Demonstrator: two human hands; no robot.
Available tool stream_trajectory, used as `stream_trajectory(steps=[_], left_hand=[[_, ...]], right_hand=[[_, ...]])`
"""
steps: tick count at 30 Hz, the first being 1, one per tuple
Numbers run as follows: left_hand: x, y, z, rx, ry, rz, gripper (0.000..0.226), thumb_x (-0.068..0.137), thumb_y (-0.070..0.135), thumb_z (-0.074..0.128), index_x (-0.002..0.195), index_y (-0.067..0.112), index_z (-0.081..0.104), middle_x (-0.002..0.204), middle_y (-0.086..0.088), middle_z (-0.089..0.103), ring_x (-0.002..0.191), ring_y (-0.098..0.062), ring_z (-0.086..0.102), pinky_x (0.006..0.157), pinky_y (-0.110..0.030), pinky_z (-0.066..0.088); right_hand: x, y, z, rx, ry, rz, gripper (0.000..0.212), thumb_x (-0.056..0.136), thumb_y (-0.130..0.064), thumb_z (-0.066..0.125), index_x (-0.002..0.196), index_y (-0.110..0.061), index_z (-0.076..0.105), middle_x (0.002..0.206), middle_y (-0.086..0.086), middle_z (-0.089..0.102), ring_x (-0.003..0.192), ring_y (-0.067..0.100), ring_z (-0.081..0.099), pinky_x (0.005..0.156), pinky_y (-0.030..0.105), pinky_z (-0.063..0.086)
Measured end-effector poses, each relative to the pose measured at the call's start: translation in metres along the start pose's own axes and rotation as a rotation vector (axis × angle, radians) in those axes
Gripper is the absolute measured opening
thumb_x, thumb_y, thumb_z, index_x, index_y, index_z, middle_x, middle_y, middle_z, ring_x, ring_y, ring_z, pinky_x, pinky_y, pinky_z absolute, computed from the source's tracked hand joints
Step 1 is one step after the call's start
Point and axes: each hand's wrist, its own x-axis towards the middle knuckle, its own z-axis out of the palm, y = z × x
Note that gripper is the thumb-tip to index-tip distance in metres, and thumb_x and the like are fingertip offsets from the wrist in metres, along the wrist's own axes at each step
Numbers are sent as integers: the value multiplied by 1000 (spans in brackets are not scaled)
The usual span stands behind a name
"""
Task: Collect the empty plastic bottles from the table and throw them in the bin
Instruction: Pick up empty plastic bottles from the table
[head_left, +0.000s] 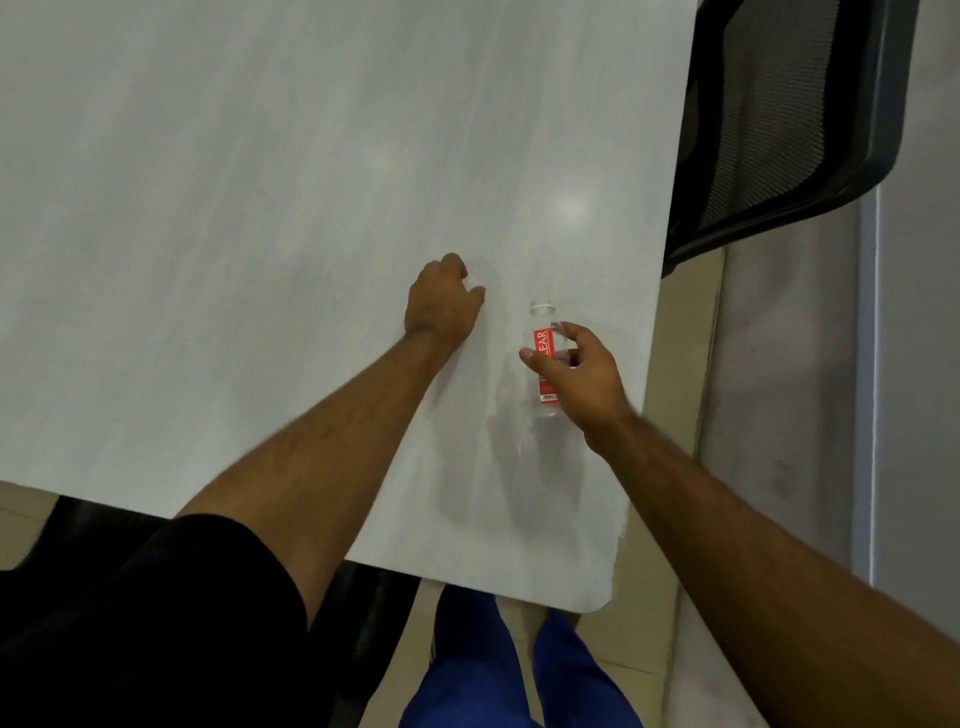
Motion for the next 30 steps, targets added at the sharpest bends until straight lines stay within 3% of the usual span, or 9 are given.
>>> stream_trajectory(steps=[2, 5, 9, 12, 17, 22, 25, 30], left_hand=[[-12, 7, 3, -83, 4, -13, 39, 90, 37, 66, 116, 8, 62, 113, -12, 69, 98, -26, 66, 81, -29, 49], [-40, 12, 6, -290, -24, -76, 33, 83, 38, 69, 101, 11, 63, 96, -7, 71, 82, -22, 70, 74, -36, 60], [-80, 25, 1, -787, -135, -288, 26, 88, 22, 70, 101, 0, 65, 92, -15, 71, 84, -29, 74, 73, -36, 64], [-115, 35, -6, -1047, -206, -363, 23, 89, 15, 69, 102, -4, 65, 90, -15, 70, 83, -27, 72, 75, -34, 61], [-186, 57, -18, -1042, -99, -238, 15, 92, 11, 66, 105, 4, 70, 93, -9, 72, 80, -21, 71, 76, -32, 60], [-277, 84, -20, -937, 5, -129, 22, 97, 15, 60, 114, 8, 71, 109, -8, 74, 95, -20, 71, 86, -31, 60], [-328, 98, -14, -904, 103, -156, 22, 96, 15, 62, 114, 8, 72, 112, -8, 74, 100, -22, 70, 88, -32, 59], [-393, 101, -6, -1046, 386, -315, 11, 87, 16, 74, 98, 18, 78, 97, -1, 78, 96, -22, 71, 80, -27, 59]], right_hand=[[-7, 6, -5, 41, -26, 3, 66, 86, -40, 75, 144, -29, 46, 136, 3, 59, 110, 25, 66, 95, 43, 57], [-20, 11, -14, 58, -77, -16, 65, 88, -40, 73, 145, -29, 44, 132, 2, 60, 103, 22, 68, 91, 40, 58], [-42, 13, -29, 81, -147, -58, 64, 89, -37, 73, 145, -29, 45, 130, 3, 61, 106, 24, 68, 86, 38, 60], [-62, 18, -41, 123, -210, -96, 60, 91, -33, 71, 145, -27, 44, 127, 1, 61, 104, 19, 66, 74, 27, 58], [-103, 34, -70, 75, -345, -221, 52, 93, -29, 70, 139, -31, 46, 121, -5, 59, 100, 13, 64, 71, 18, 53], [-155, 57, -111, -44, -436, -391, 53, 89, -32, 74, 135, -38, 48, 119, -10, 58, 100, 11, 63, 74, 18, 53], [-189, 78, -128, -131, -401, -475, 60, 84, -41, 77, 136, -41, 48, 107, -19, 58, 92, 8, 64, 80, 27, 59], [-242, 103, -118, -189, -318, -573, 56, 81, -50, 75, 130, -35, 53, 105, -16, 65, 84, 3, 66, 70, 22, 57]])
